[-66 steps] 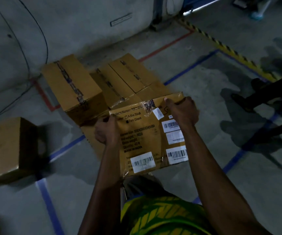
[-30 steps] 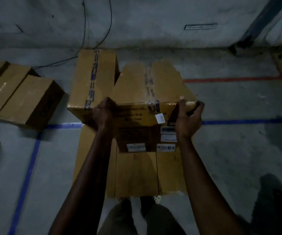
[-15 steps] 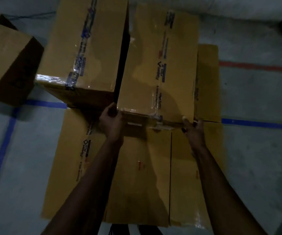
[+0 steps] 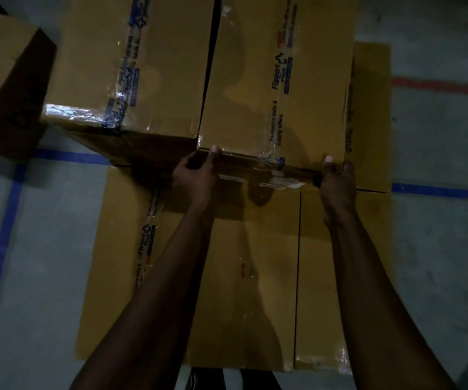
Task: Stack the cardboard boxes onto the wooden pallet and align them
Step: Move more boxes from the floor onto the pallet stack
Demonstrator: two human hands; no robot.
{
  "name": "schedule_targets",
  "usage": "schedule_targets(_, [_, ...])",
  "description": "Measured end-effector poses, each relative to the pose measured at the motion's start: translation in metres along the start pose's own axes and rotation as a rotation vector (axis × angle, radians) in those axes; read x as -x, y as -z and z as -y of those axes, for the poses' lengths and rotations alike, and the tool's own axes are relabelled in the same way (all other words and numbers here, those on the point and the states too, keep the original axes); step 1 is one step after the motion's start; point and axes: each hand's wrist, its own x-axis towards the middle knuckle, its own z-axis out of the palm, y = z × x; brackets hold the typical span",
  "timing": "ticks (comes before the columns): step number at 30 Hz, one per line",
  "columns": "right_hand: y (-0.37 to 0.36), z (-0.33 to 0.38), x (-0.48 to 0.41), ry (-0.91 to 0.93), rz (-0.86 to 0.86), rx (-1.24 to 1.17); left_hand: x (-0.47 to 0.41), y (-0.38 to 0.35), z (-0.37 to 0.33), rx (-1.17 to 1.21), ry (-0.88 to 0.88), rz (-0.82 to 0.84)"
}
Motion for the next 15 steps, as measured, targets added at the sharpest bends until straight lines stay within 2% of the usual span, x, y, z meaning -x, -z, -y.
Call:
schedule_targets(7, [-0.014, 0.004, -0.011, 0.022, -0.024, -0.037, -0.036, -0.012, -0.005, 0.064, 0.144, -0.074])
schedule_targets(10, [-0.018, 0.006, -0.011, 0.043, -0.047, -0.022, -0.038, -0.015, -0.003, 0.165, 0.192, -0.102])
schedule_targets(15, [-0.021, 0.009, -0.016, 0.034, -0.065, -0.027, -0.042, -0.014, -0.009, 0.155, 0.234, -0.055])
